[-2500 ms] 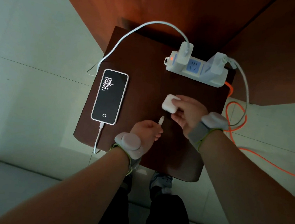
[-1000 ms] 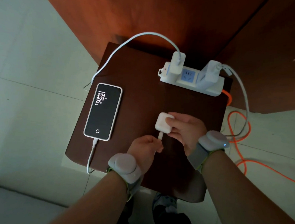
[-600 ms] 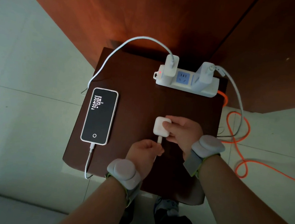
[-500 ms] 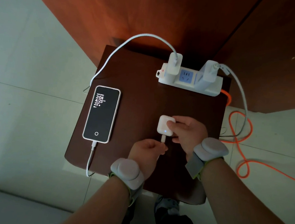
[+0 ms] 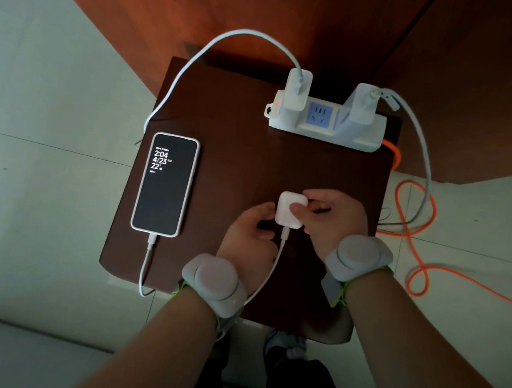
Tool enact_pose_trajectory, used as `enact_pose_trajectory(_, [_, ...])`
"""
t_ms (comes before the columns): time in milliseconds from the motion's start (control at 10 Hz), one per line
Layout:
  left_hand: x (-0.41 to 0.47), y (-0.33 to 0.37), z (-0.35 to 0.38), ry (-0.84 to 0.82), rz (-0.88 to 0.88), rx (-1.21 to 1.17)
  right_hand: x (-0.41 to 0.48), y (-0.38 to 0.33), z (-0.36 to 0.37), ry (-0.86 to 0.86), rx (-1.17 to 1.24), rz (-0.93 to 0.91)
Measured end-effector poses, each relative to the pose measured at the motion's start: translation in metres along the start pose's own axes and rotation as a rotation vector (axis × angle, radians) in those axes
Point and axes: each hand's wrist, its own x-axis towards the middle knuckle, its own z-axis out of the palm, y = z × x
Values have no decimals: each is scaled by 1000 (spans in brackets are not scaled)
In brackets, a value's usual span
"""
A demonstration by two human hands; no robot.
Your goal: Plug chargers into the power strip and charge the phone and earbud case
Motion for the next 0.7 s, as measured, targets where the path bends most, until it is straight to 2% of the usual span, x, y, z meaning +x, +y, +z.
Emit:
enact_pose_trajectory(500, [-3, -3, -4, 20, -52, -59, -7, 0, -4, 11, -16, -1])
enact_pose_trajectory(700, [-23, 9, -12, 160, -58, -126, -24, -8, -11, 39, 91, 96])
